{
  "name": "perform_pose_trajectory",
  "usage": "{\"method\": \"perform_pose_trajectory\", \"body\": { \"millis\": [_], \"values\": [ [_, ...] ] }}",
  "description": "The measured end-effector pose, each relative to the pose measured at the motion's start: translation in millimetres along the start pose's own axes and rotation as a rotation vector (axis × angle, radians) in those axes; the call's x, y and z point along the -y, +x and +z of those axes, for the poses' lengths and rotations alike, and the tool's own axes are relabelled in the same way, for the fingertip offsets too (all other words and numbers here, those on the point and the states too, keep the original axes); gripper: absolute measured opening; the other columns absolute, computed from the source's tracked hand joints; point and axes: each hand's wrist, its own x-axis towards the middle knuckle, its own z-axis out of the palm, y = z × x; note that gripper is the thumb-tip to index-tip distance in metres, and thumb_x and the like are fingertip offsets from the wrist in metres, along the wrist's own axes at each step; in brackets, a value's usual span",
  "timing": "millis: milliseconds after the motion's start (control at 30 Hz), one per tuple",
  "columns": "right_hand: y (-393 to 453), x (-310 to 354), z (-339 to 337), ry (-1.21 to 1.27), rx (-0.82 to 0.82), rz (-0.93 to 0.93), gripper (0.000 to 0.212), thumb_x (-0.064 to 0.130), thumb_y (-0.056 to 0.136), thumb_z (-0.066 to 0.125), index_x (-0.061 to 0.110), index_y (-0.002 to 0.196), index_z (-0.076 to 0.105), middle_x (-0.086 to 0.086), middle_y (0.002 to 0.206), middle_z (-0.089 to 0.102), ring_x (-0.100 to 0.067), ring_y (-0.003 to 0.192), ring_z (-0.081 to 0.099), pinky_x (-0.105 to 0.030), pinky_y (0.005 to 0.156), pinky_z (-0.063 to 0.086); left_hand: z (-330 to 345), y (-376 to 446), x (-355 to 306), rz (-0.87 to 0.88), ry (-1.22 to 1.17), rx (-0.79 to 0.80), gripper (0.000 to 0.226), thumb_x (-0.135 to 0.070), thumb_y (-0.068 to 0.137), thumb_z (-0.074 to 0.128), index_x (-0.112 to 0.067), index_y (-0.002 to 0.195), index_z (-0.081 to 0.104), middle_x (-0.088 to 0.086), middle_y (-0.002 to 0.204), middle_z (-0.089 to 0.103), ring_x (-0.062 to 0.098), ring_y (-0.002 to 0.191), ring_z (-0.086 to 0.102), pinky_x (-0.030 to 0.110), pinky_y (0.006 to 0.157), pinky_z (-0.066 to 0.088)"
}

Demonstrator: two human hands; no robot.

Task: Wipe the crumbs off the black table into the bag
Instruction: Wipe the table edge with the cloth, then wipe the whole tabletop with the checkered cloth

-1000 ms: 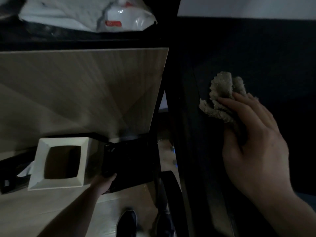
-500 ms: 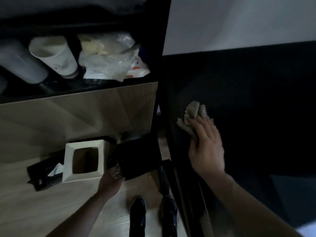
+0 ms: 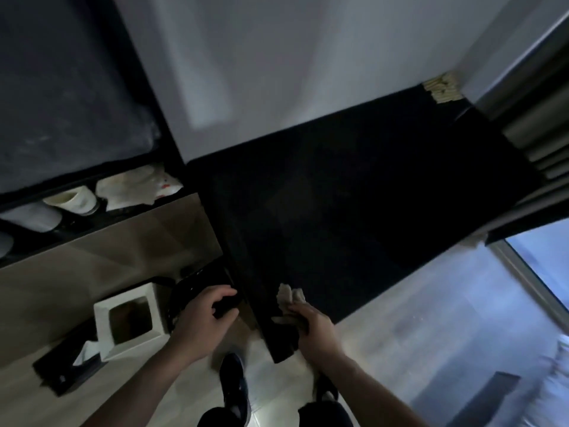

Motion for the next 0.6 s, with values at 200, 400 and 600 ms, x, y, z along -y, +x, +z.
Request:
{"method": "perform_pose_trajectory", "body": {
  "millis": [200, 400, 600],
  "values": [
    [-39.9, -18.9, -98.8, 0.334, -0.173, -0.010, 0.056, -0.003, 0.099, 0.059, 0.042, 0.133, 0.060, 0.047, 0.130, 0.056, 0.015, 0.137, 0.045, -0.018, 0.116, 0.040, 35.3, 14.6, -106.1, 0.102, 0.072, 0.024, 0.033, -0.027, 0.090, 0.072, -0.035, 0.122, 0.066, -0.023, 0.131, 0.056, 0.000, 0.119, 0.055, 0.022, 0.100, 0.047],
    [-63.1, -77.7, -221.3, 0.421, -0.236, -0.102, 0.047, 0.003, 0.102, 0.063, 0.030, 0.140, 0.062, 0.030, 0.146, 0.056, 0.006, 0.144, 0.043, -0.020, 0.117, 0.039, 107.5, 27.4, -210.9, 0.122, 0.102, 0.035, 0.033, -0.038, 0.093, 0.066, -0.040, 0.125, 0.061, -0.028, 0.134, 0.051, -0.003, 0.124, 0.050, 0.024, 0.106, 0.044],
    [-74.7, -128.7, -335.8, 0.456, -0.214, -0.154, 0.046, 0.002, 0.103, 0.060, 0.026, 0.142, 0.062, 0.029, 0.148, 0.055, 0.008, 0.147, 0.037, -0.016, 0.119, 0.033, 179.0, 24.1, -286.6, 0.085, 0.021, 0.076, 0.037, -0.051, 0.095, 0.057, -0.042, 0.131, 0.059, -0.031, 0.140, 0.045, -0.005, 0.131, 0.045, 0.025, 0.112, 0.038]
  ]
}}
